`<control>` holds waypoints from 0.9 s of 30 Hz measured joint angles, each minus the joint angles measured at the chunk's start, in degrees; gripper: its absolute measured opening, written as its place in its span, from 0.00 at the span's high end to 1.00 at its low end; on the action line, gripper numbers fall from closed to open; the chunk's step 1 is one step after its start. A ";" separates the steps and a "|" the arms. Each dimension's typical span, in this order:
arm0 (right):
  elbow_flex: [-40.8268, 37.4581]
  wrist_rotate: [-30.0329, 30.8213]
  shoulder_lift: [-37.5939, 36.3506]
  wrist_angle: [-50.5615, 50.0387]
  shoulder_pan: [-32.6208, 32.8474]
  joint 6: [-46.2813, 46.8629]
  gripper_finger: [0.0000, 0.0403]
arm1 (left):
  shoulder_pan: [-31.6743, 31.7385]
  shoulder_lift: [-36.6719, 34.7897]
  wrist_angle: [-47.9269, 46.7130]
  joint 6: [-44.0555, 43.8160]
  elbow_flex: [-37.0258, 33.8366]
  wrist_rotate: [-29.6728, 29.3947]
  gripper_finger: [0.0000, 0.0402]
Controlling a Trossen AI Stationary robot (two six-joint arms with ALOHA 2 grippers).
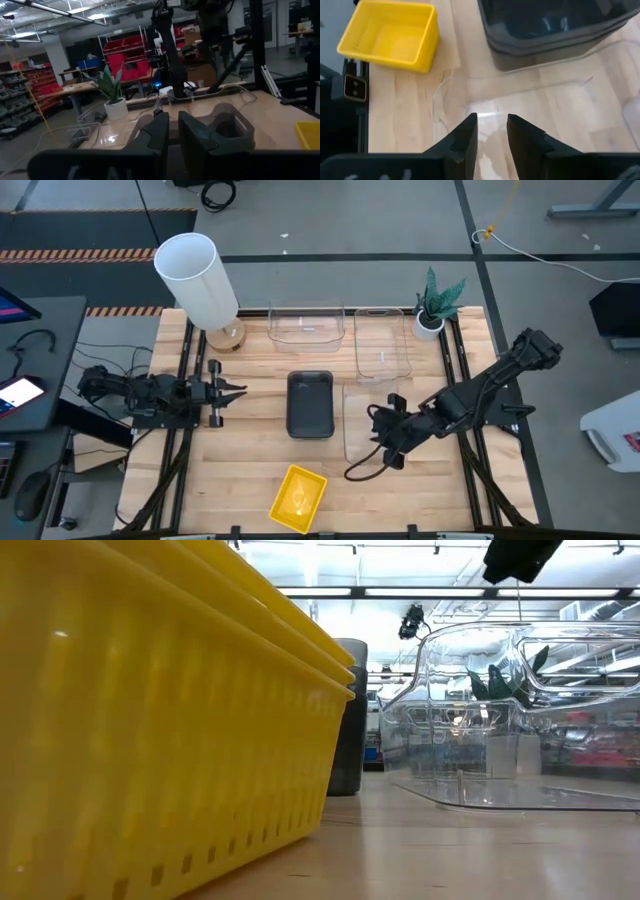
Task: Stack baskets by color
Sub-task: Stack the bottom transparent bin on top of the top right transparent bin
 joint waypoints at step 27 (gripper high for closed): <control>24.40 -14.68 25.76 -19.97 -0.01 -0.73 0.54 | 0.01 0.00 0.05 0.07 -0.04 0.02 0.87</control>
